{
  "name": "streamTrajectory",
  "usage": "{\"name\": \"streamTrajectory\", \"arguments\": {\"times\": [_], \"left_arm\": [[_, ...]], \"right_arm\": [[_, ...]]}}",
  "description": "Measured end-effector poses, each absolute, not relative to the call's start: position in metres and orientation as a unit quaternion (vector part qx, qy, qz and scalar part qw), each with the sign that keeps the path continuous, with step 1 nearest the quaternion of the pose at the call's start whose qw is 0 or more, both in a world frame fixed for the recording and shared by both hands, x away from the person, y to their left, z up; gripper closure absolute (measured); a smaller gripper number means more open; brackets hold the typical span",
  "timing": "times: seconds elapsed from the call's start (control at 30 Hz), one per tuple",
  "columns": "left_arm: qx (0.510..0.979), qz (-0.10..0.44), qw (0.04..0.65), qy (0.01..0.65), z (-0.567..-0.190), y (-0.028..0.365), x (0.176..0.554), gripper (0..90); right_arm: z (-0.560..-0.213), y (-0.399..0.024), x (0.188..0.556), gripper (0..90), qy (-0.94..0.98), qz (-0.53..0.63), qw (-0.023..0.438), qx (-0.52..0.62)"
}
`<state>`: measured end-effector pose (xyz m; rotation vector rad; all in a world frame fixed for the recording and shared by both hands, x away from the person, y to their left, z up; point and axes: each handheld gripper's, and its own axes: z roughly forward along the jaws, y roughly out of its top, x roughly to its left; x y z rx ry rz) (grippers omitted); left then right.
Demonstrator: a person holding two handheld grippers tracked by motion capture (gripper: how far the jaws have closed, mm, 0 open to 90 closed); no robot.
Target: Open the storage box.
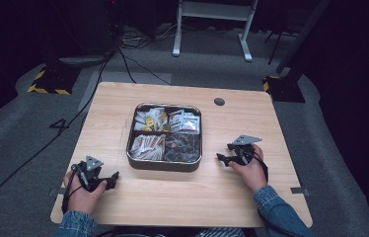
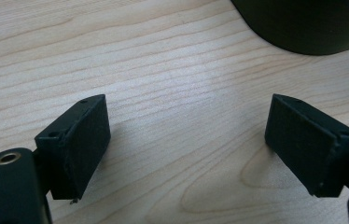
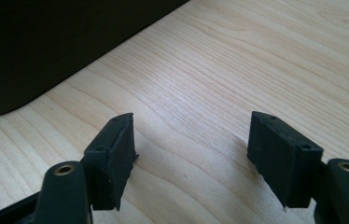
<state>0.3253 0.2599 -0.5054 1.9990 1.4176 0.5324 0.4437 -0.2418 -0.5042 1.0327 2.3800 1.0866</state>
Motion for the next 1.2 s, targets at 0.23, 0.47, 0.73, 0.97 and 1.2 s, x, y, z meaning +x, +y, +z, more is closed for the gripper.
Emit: {"name": "streamTrajectory", "arguments": {"times": [0.23, 0.47, 0.73, 0.97, 1.2], "left_arm": [[0.760, 0.200, 0.311, 0.535, -0.505, 0.260, 0.326, 14.5], [0.759, 0.201, 0.311, 0.536, -0.505, 0.260, 0.326, 14.5], [0.758, 0.202, 0.312, 0.536, -0.505, 0.260, 0.326, 14.5], [0.759, 0.200, 0.312, 0.535, -0.505, 0.260, 0.327, 14.5], [0.759, 0.200, 0.312, 0.535, -0.505, 0.260, 0.327, 14.5]], "right_arm": [[-0.504, -0.241, 0.443, 32.1, 0.832, 0.380, 0.165, 0.368], [-0.503, -0.241, 0.443, 31.7, 0.833, 0.376, 0.165, 0.371], [-0.502, -0.243, 0.443, 38.7, 0.831, 0.375, 0.166, 0.375], [-0.499, -0.245, 0.444, 44.0, 0.836, 0.372, 0.154, 0.373], [-0.482, -0.245, 0.444, 42.0, 0.826, 0.394, 0.135, 0.379]]}}
